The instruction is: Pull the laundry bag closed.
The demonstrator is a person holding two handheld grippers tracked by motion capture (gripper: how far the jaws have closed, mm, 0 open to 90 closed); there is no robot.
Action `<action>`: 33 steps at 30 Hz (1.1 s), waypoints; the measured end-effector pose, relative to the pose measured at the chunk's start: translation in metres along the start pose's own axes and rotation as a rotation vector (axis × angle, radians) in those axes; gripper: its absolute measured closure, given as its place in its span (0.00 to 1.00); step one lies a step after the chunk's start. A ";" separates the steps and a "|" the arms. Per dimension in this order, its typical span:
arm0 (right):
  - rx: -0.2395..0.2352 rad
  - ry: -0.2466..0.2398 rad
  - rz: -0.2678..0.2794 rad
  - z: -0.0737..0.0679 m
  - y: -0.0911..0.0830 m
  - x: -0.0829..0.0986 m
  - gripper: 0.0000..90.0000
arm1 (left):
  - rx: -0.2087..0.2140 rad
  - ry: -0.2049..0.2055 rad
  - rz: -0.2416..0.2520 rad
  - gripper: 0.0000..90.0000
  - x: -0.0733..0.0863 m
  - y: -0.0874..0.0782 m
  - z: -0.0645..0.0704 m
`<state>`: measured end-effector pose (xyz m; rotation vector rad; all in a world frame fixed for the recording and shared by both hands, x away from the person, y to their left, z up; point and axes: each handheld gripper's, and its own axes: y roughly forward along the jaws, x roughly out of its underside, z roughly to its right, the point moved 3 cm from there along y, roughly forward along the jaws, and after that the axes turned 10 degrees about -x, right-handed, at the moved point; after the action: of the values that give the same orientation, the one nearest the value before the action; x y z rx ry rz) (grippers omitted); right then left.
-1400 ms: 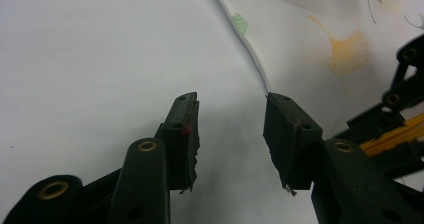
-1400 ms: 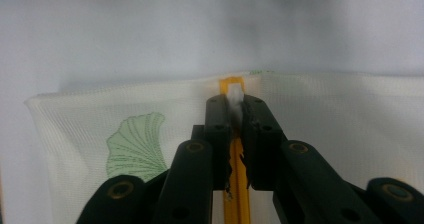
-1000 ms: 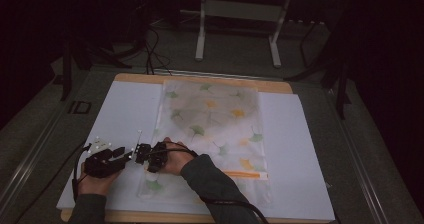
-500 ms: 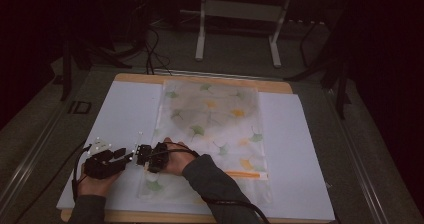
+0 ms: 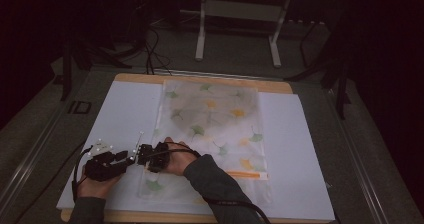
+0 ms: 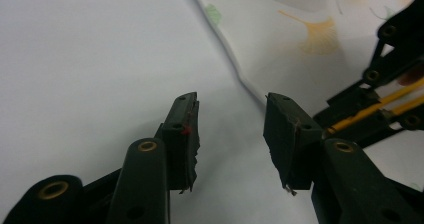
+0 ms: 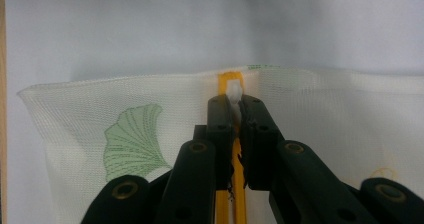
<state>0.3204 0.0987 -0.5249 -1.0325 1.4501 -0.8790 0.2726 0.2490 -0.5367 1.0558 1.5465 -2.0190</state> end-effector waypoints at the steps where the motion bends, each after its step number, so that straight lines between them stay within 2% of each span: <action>1: 0.001 -0.001 0.002 0.000 0.000 0.000 0.94 | 0.006 -0.001 -0.005 0.64 0.001 0.000 0.001; 9: 0.005 0.000 0.008 0.001 0.000 0.002 0.94 | 0.088 -0.011 -0.073 0.63 0.006 0.001 0.010; 15: 0.009 -0.002 0.007 0.001 0.000 0.002 0.94 | 0.150 -0.054 -0.090 0.61 0.008 0.000 0.013; 22: 0.009 0.001 0.009 0.001 -0.001 0.002 0.94 | 0.180 -0.058 -0.117 0.61 0.011 0.000 0.019; 33: 0.018 -0.001 0.024 0.001 -0.003 0.001 0.94 | 0.230 -0.061 -0.198 0.63 0.015 0.010 0.028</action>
<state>0.3219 0.0962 -0.5225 -1.0005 1.4487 -0.8727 0.2612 0.2218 -0.5513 0.9421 1.4642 -2.3880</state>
